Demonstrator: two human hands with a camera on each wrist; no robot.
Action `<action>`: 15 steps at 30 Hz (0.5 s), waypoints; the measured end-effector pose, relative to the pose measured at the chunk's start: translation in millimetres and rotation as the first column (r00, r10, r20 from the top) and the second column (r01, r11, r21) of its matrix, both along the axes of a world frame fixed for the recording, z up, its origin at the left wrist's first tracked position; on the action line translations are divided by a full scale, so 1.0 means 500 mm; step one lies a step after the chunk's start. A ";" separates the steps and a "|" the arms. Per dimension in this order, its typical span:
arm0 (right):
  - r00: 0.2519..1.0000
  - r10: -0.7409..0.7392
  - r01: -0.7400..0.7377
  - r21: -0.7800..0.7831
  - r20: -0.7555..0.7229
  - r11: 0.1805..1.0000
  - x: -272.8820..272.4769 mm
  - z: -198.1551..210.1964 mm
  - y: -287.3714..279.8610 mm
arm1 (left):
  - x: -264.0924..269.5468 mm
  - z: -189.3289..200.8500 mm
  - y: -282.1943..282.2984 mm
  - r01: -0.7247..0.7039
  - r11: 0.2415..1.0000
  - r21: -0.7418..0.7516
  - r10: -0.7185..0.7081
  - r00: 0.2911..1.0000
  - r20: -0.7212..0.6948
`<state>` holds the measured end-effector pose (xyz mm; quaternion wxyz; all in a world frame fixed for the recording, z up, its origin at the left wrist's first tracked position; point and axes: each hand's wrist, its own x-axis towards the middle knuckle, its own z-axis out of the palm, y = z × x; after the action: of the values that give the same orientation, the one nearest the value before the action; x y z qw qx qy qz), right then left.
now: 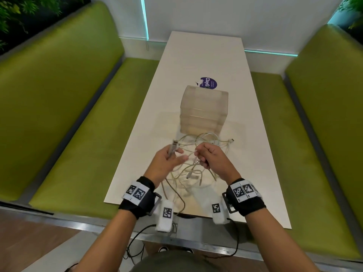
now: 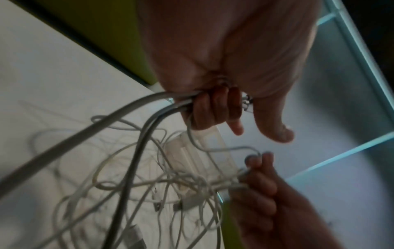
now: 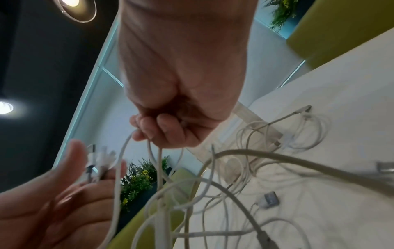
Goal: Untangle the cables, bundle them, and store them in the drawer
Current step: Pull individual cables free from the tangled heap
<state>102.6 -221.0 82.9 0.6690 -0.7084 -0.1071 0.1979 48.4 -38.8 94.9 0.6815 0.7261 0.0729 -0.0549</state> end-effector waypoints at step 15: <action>0.967 0.151 -0.028 -0.502 0.205 0.864 0.032 -0.051 -0.007 | 0.016 0.056 0.012 -0.277 0.807 -0.521 0.332 0.943 0.012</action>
<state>118.7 -224.4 57.4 0.4375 -0.8687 -0.1653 0.1635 56.3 -32.7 123.0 0.8526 0.4990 0.1359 0.0751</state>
